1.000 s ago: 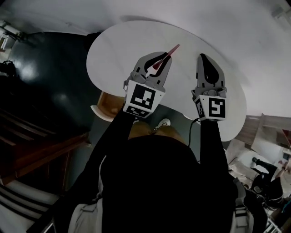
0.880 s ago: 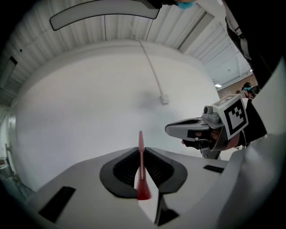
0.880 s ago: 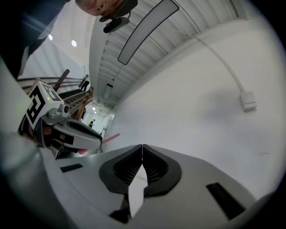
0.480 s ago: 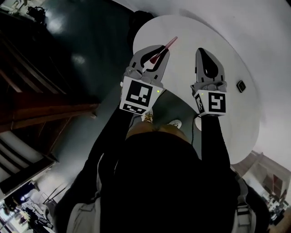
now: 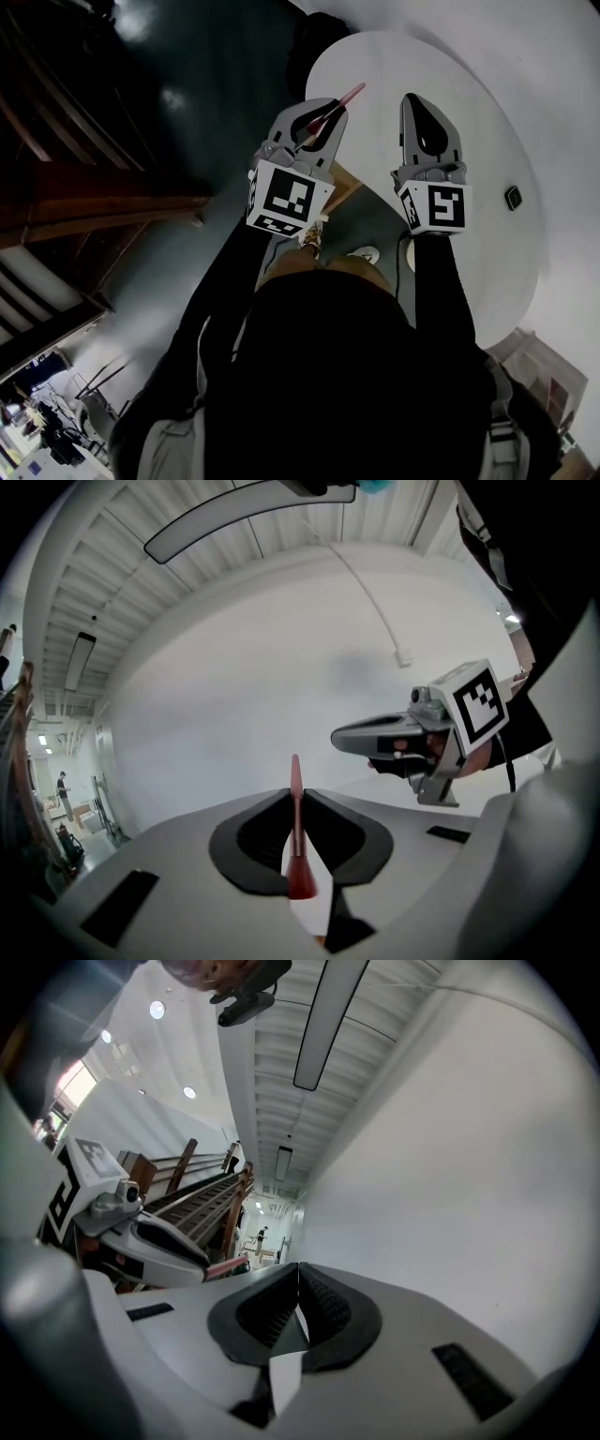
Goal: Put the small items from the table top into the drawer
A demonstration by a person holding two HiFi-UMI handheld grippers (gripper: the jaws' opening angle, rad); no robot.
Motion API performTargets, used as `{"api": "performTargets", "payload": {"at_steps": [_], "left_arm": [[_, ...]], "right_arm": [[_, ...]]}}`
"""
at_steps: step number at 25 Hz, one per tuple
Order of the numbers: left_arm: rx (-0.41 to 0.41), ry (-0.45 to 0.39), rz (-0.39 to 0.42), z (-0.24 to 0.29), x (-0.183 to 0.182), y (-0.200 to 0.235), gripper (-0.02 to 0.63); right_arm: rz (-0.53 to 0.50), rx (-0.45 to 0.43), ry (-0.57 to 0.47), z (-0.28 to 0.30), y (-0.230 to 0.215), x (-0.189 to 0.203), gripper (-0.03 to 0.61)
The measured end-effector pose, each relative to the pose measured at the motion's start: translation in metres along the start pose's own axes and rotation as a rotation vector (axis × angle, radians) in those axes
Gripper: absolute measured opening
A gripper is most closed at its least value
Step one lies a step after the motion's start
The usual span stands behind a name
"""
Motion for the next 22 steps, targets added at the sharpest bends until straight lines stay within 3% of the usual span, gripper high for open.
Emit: {"api": "performTargets", "payload": {"at_steps": [8, 13, 18, 22], "left_arm": [[0.161, 0.200, 0.095, 0.002, 0.098, -0.007, 0.054], [0.323, 0.326, 0.129, 0.008, 0.154, -0.031, 0.054], [0.539, 0.433, 0.220, 0.017, 0.202, -0.053, 0.054], [0.642, 0.499, 0.256, 0.028, 0.228, -0.066, 0.054]], "right_arm": [[0.016, 0.034, 0.069, 0.012, 0.014, 0.024, 0.028], [0.015, 0.079, 0.103, 0.003, 0.005, 0.035, 0.028], [0.015, 0.118, 0.140, -0.005, 0.000, 0.042, 0.028], [0.015, 0.147, 0.167, -0.012, 0.000, 0.048, 0.028]]}}
Point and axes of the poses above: the fingertips, and each gripper's own axes: z forward along the fingers, y to its left, x out of its underside, the point moved 10 cm from there along -z, backward along the fingers, and after that the axes turned 6 degrees about -x, right-handed, at the moved point
